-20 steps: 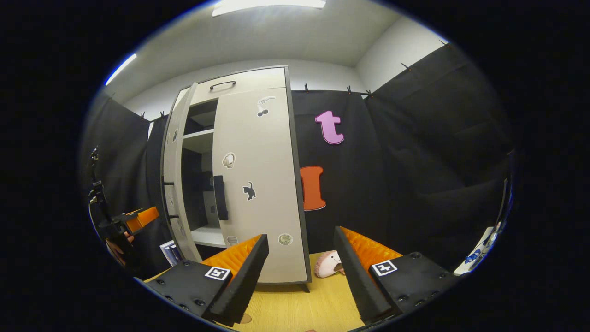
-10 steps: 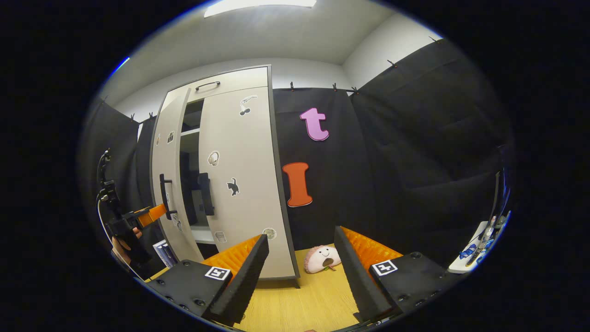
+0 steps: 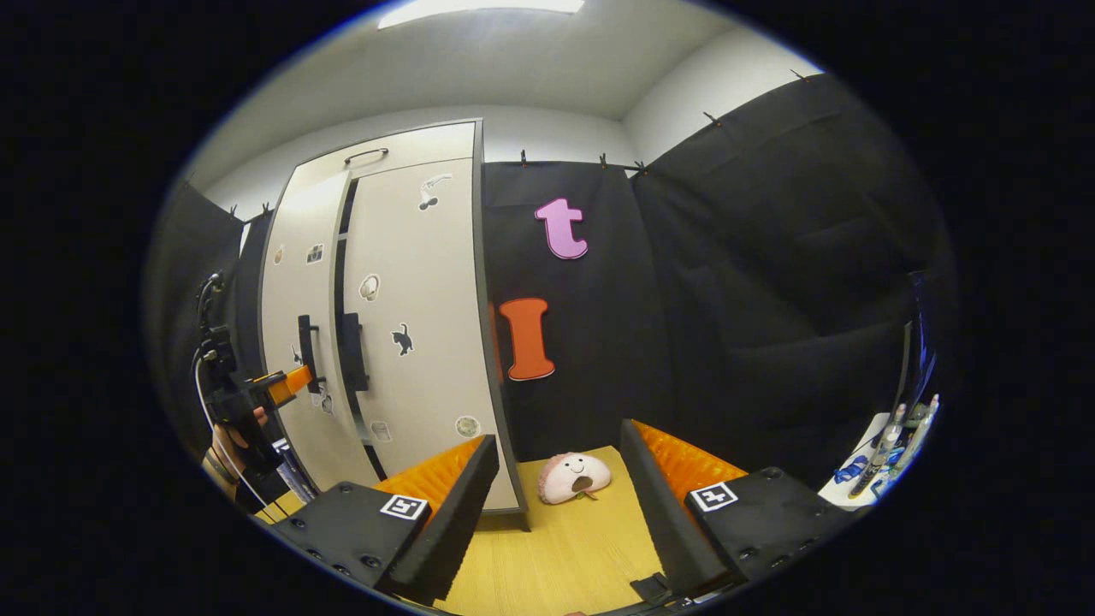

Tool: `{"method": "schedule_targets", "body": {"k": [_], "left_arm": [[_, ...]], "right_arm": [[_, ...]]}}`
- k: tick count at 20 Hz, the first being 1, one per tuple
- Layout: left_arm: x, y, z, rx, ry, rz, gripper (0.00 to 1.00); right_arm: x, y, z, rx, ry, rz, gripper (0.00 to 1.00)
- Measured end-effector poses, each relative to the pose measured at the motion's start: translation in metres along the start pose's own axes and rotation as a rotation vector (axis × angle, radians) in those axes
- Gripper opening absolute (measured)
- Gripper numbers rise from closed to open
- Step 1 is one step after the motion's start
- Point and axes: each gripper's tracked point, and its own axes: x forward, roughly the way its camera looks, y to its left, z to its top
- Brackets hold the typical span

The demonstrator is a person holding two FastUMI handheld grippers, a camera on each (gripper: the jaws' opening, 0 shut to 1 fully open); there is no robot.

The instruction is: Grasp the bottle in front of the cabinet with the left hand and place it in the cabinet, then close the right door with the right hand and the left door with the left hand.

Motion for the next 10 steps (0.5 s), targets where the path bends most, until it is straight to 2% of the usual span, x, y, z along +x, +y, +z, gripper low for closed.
{"method": "schedule_targets", "body": {"k": [2,3,8,9,10], "left_arm": [[0.006,0.000,-0.002,-0.015,0.004,0.001,0.95],[0.007,0.000,-0.003,-0.022,0.007,0.001,0.98],[0.011,-0.001,-0.003,-0.016,0.027,-0.008,0.95],[0.009,0.000,-0.003,-0.014,0.035,-0.008,0.98],[0.005,0.000,0.000,-0.017,0.034,-0.013,0.95]], "right_arm": [[-0.002,-0.003,0.002,-0.008,-0.003,-0.004,0.95],[-0.002,-0.003,0.002,-0.011,-0.005,-0.005,0.95],[-0.001,0.004,0.004,-0.015,-0.001,0.014,0.95],[0.000,0.006,0.004,-0.016,0.000,0.020,0.95],[0.001,0.011,0.004,-0.015,0.001,0.028,0.95]]}}
